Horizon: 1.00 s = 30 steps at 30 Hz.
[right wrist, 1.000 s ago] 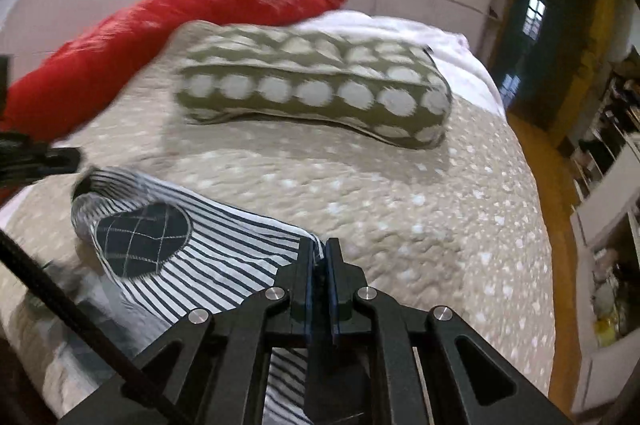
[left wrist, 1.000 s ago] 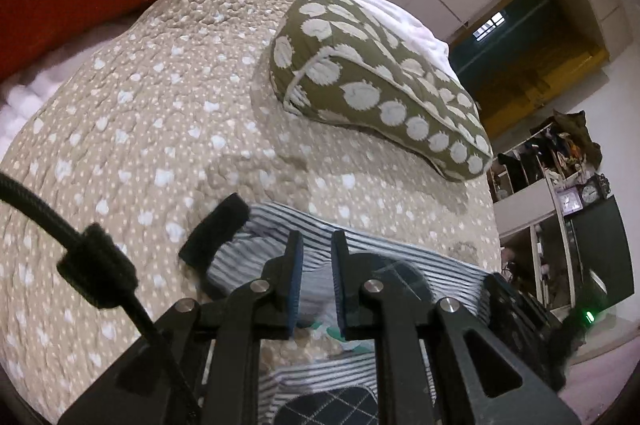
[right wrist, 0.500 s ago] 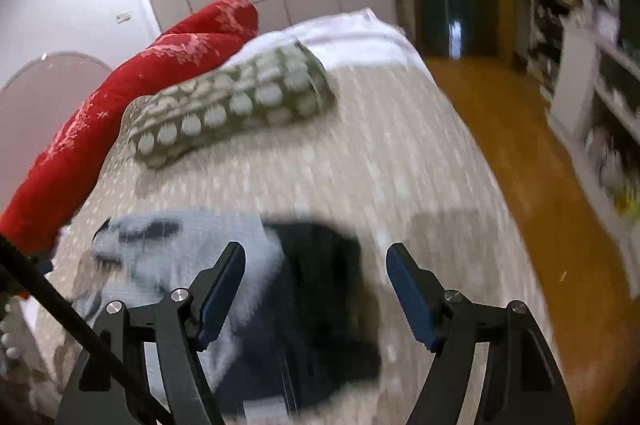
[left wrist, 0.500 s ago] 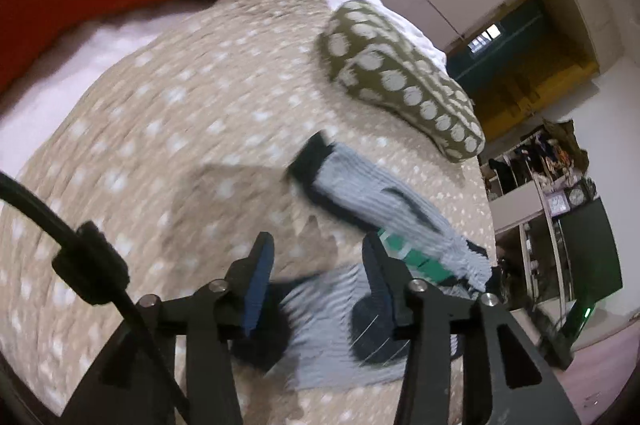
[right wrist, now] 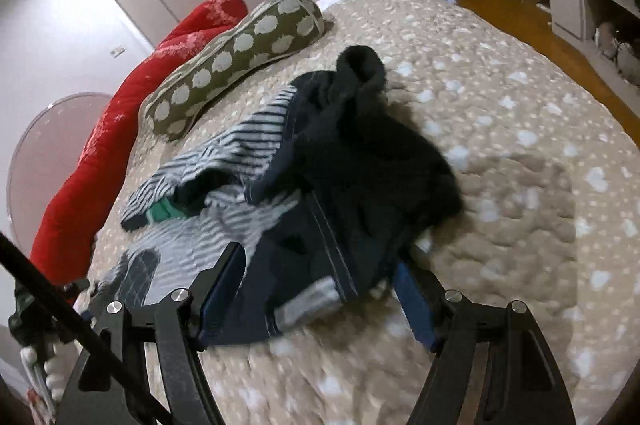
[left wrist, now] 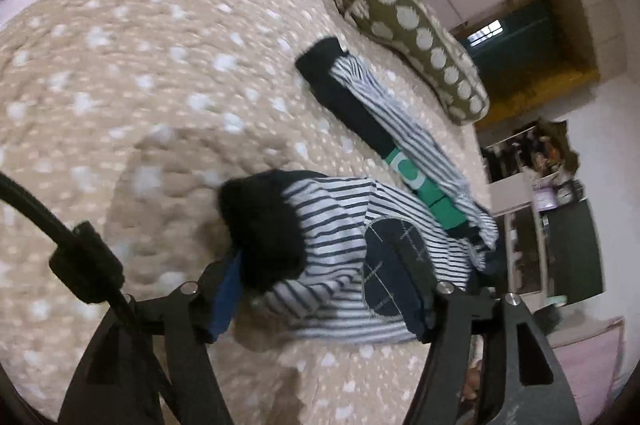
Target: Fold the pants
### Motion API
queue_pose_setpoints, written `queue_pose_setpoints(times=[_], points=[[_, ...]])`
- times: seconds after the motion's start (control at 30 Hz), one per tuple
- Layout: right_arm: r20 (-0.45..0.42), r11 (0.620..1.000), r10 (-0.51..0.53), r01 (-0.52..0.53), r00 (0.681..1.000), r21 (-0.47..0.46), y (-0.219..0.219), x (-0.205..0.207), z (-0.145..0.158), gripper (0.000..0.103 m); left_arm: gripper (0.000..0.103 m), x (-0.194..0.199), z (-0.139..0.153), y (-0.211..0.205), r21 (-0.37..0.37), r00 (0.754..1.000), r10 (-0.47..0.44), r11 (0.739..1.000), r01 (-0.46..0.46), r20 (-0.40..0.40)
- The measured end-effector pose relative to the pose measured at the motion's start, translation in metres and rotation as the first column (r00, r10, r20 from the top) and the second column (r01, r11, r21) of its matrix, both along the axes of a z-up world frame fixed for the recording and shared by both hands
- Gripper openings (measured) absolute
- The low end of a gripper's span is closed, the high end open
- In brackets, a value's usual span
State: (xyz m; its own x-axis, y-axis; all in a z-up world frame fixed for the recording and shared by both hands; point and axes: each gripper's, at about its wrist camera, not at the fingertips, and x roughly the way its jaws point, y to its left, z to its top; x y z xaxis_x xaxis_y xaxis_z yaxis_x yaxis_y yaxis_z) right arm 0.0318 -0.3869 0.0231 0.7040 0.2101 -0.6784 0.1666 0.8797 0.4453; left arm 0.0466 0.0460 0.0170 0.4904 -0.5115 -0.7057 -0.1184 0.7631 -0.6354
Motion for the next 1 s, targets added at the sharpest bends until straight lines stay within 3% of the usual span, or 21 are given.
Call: queue_pose_setpoints(times=[0.03,0.1,0.2,0.57,0.83,0.93,1.0], points=[[0.003,1.000,-0.012,0.012,1.000,0.006,0.002,0.002,-0.001,0.067,0.049,0.003,-0.002,-0.006,0.023,1.000,0.000,1.000,0.000,-0.001],[-0.019,0.999,-0.027,0.028,0.999,0.041,-0.004,0.013,-0.007,0.016,0.019,0.008,-0.004,-0.011,0.074,1.000,0.005,0.997,-0.002,-0.030],[-0.032,0.983,-0.043,0.048,0.999,0.180,-0.022,0.007,-0.007,0.008,0.016,0.006,0.000,-0.003,0.048,0.999,0.014,0.999,-0.012,-0.044],[0.007,0.970,-0.060,0.056,0.998,0.235,-0.040,-0.065,0.030,0.005,0.015,-0.032,0.040,-0.001,0.085,0.999,-0.030,0.996,0.031,-0.012],[-0.077,0.990,-0.050,0.060,0.996,0.126,-0.041,-0.098,0.009,0.006,0.019,-0.055,0.012,-0.005,0.139,0.994,-0.058,0.988,0.072,-0.096],[-0.066,0.997,-0.047,0.050,0.997,0.055,-0.044,-0.105,0.017,0.015,0.023,-0.064,0.009,0.007,0.101,0.995,-0.072,0.992,0.079,-0.075],[-0.034,0.999,-0.045,0.045,0.998,0.004,-0.046,-0.110,0.029,0.030,0.023,-0.073,0.022,0.017,0.133,0.998,-0.062,0.989,0.063,-0.016]])
